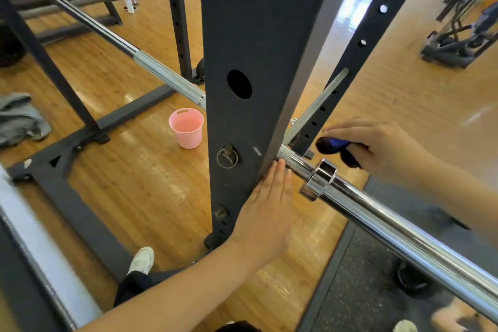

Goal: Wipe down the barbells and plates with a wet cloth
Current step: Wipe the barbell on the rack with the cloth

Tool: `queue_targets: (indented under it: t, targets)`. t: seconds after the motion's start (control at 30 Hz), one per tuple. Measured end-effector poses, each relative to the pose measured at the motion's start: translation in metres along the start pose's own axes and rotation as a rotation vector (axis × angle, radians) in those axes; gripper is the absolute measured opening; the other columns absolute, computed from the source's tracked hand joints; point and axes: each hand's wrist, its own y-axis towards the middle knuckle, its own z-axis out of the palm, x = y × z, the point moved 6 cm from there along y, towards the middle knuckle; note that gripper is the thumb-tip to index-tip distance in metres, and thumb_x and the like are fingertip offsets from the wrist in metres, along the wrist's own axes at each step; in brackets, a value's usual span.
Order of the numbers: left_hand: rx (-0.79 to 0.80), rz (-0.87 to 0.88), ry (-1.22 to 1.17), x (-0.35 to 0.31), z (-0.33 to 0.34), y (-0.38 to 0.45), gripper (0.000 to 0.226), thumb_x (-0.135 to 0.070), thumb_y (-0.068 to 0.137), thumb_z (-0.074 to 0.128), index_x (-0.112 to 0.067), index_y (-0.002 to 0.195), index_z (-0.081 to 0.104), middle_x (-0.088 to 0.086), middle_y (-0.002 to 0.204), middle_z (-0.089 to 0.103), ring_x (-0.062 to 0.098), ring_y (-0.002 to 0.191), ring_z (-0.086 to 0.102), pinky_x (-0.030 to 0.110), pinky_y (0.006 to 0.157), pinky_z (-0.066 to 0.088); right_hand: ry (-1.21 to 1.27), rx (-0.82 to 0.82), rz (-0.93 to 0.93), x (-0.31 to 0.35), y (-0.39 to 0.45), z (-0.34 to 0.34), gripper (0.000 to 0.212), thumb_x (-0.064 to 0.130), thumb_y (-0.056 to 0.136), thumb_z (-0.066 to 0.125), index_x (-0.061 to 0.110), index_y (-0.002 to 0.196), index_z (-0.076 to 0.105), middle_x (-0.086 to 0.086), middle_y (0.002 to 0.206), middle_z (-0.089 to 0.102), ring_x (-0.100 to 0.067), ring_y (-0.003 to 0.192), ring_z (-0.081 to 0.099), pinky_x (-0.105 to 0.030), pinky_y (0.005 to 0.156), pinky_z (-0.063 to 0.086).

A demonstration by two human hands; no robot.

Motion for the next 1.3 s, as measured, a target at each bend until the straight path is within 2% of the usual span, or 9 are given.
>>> queue_targets:
  t: [0.13,0.23,0.3,0.4,0.57,0.8,1.0,1.17,1.3]
  targets:
    - [0.029,-0.029,0.023,-0.001,-0.003,0.002,0.093,-0.036,0.07,0.075,0.005,0.139,0.027,0.022,0.147,0.033,0.031,0.137,0.033,0.037,0.106,0.027,0.03,-0.114,0.162,0.032,-0.034,0.037,0.048,-0.021,0.069,0.064,0.003,0.11,0.069,-0.01,0.114,0.067,-0.029,0.106,0.061,-0.05,0.092,0.05]
    - [0.054,0.013,0.042,-0.005,-0.001,0.001,0.089,-0.031,0.091,0.052,-0.001,0.138,-0.018,0.016,0.149,-0.022,0.026,0.137,-0.02,0.035,0.11,-0.006,-0.149,-0.165,0.011,0.059,-0.054,0.053,0.055,-0.018,0.05,0.076,0.002,0.102,0.071,-0.012,0.107,0.069,-0.028,0.107,0.06,-0.049,0.092,0.046]
    - [0.043,0.023,0.026,-0.004,-0.001,0.0,0.086,-0.026,0.094,0.045,-0.003,0.135,-0.026,0.013,0.147,-0.03,0.023,0.132,-0.031,0.035,0.109,-0.013,-0.139,-0.289,0.033,0.061,-0.059,0.048,0.041,-0.009,0.065,0.068,0.001,0.105,0.07,-0.013,0.109,0.068,-0.025,0.11,0.056,-0.047,0.094,0.045]
    - [0.001,0.025,-0.005,-0.007,-0.006,0.006,0.086,-0.024,0.092,0.046,-0.002,0.136,-0.025,0.017,0.154,-0.021,0.024,0.133,-0.029,0.034,0.11,-0.011,-0.098,-0.532,0.246,0.05,-0.048,0.032,0.037,0.007,0.08,0.043,-0.003,0.106,0.067,-0.017,0.111,0.066,-0.033,0.109,0.059,-0.045,0.096,0.044]
    - [0.079,0.015,-0.03,-0.005,-0.004,0.011,0.081,-0.024,0.097,0.04,-0.007,0.135,-0.03,0.01,0.142,-0.038,0.021,0.131,-0.035,0.03,0.105,-0.017,-0.265,-0.325,0.175,0.073,-0.061,0.076,0.054,-0.015,0.055,0.078,0.002,0.105,0.07,-0.012,0.109,0.069,-0.032,0.105,0.064,-0.048,0.093,0.046]
    - [0.107,0.066,0.022,-0.005,-0.005,0.01,0.087,-0.028,0.095,0.047,-0.002,0.145,-0.019,0.015,0.153,-0.026,0.025,0.141,-0.024,0.03,0.107,-0.012,-0.201,-0.646,0.36,0.065,-0.06,0.043,0.033,0.005,0.081,0.048,-0.003,0.107,0.067,-0.016,0.111,0.067,-0.032,0.108,0.06,-0.04,0.097,0.044]
    - [0.076,0.077,0.011,-0.005,-0.008,0.011,0.085,-0.022,0.094,0.049,-0.003,0.147,-0.015,0.015,0.156,-0.019,0.024,0.143,-0.019,0.028,0.108,-0.011,-0.202,-0.494,0.397,0.073,-0.072,0.071,0.049,-0.015,0.062,0.072,0.0,0.109,0.068,-0.015,0.113,0.067,-0.034,0.107,0.063,-0.045,0.097,0.042]
    - [-0.1,0.251,0.036,-0.017,-0.026,0.035,0.102,-0.03,0.082,0.067,-0.003,0.145,-0.009,0.019,0.157,0.003,0.028,0.145,-0.004,0.035,0.114,0.001,-0.164,-0.742,0.584,0.061,-0.103,0.039,0.034,0.002,0.082,0.047,-0.002,0.11,0.066,-0.016,0.115,0.065,-0.025,0.112,0.056,-0.028,0.102,0.037]
    - [-0.071,0.387,0.178,-0.037,-0.019,0.051,0.107,-0.041,0.083,0.066,-0.002,0.145,-0.012,0.017,0.158,-0.001,0.03,0.146,-0.004,0.036,0.115,-0.002,-0.267,-0.578,0.61,0.056,-0.09,0.05,0.04,-0.014,0.069,0.07,-0.002,0.107,0.067,-0.016,0.111,0.067,-0.032,0.107,0.062,-0.037,0.096,0.042]
